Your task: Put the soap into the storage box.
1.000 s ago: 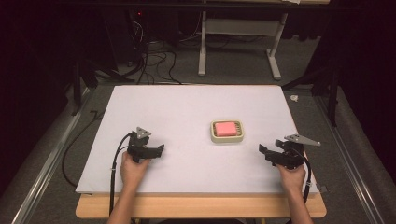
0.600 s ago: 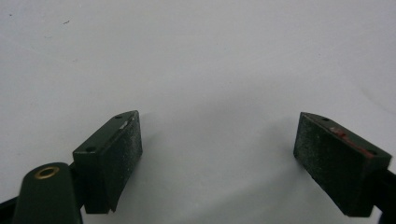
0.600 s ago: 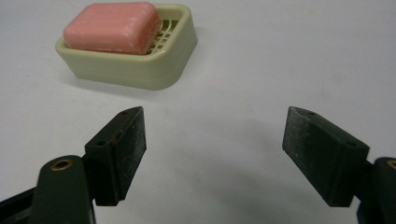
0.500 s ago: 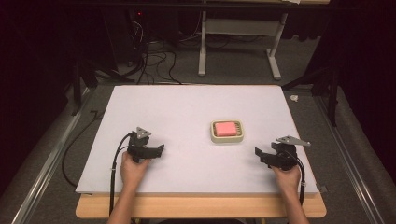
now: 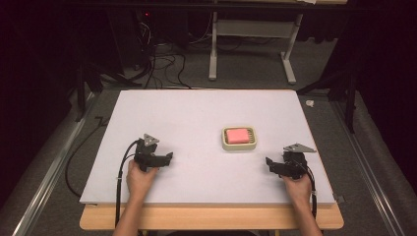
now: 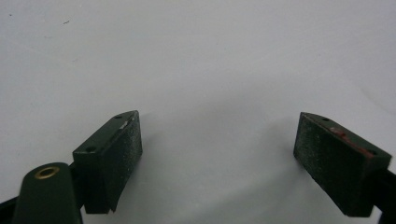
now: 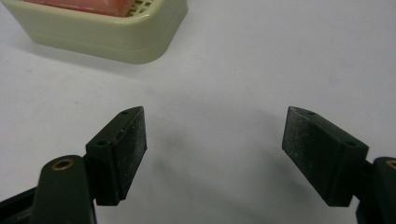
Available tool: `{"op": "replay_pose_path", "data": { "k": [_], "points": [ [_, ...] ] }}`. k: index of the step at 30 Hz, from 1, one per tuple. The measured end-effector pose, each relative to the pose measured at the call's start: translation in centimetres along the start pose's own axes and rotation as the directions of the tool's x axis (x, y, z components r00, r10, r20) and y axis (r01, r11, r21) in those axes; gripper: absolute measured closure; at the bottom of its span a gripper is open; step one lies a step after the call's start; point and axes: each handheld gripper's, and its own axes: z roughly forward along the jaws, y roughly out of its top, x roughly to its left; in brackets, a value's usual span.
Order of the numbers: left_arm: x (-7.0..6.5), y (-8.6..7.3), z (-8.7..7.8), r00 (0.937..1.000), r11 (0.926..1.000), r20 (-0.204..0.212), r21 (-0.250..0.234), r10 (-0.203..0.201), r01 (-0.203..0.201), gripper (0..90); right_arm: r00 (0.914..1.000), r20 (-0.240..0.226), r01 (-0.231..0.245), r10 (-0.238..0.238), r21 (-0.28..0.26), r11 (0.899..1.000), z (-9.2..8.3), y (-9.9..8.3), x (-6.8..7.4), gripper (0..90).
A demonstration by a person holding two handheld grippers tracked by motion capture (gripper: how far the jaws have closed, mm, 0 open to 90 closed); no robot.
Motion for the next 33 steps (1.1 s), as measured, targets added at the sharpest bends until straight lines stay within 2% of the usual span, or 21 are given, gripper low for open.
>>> {"op": "replay_pose_path", "data": {
  "k": [15,18,33],
  "points": [
    [0.0,-0.01,0.01,1.0,1.0,-0.001,-0.002,-0.001,0.001,15.8,0.9987,0.034,0.038,-0.039,0.037,0.999,0.66,-0.09,0.58,21.8],
    [-0.01,-0.01,0.01,1.0,1.0,-0.001,-0.002,-0.001,0.001,15.8,0.9994,0.021,0.025,-0.025,0.041,0.999,0.69,-0.1,0.37,21.5],
    [0.0,-0.01,0.01,1.0,1.0,0.0,-0.002,-0.001,0.001,15.8,0.9995,0.014,0.029,-0.029,0.041,0.999,0.75,-0.12,0.34,20.3]
  ]
}}
